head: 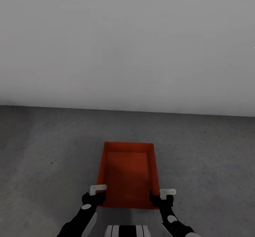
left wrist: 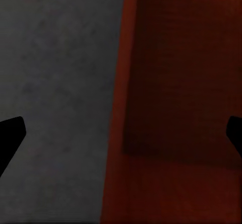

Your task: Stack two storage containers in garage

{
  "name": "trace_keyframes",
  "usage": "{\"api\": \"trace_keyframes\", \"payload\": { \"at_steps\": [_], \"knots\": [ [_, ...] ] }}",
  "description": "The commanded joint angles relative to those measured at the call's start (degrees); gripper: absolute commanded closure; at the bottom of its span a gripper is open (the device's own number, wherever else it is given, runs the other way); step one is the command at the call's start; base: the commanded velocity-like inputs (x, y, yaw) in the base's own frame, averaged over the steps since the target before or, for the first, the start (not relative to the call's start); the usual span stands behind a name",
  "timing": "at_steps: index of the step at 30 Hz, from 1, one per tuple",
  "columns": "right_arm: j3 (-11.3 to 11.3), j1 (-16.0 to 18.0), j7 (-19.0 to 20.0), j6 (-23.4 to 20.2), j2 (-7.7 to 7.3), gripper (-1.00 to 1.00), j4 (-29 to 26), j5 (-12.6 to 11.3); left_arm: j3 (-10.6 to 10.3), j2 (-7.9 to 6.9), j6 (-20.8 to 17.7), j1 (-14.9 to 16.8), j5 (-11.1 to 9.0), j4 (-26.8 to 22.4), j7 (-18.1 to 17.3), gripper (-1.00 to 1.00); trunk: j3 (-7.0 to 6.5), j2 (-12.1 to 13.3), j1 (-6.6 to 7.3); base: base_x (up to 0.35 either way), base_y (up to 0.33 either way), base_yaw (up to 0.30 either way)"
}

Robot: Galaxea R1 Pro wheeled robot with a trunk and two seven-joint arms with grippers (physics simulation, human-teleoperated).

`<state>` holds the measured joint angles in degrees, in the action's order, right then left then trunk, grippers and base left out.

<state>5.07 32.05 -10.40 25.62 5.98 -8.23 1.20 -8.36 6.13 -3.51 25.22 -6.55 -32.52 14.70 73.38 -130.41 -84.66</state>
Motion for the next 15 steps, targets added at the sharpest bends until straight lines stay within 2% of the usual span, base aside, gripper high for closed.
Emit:
{"api": "trace_keyframes", "payload": {
  "at_steps": [1,15],
  "knots": [
    [0.5,0.0,-0.6,0.0,0.00,-1.00,0.1,0.1,-0.4,-0.06,-0.3,0.0,-0.6,-0.1,0.5,-1.00,-0.15,0.4,0.23,0.000,0.000,0.000],
    [0.5,0.0,-0.6,0.0,0.00,-1.00,0.1,0.1,-0.5,-0.03,-0.3,0.0,-0.7,0.0,0.5,-1.00,-2.66,6.0,3.31,0.000,0.000,0.000]
  ]
}}
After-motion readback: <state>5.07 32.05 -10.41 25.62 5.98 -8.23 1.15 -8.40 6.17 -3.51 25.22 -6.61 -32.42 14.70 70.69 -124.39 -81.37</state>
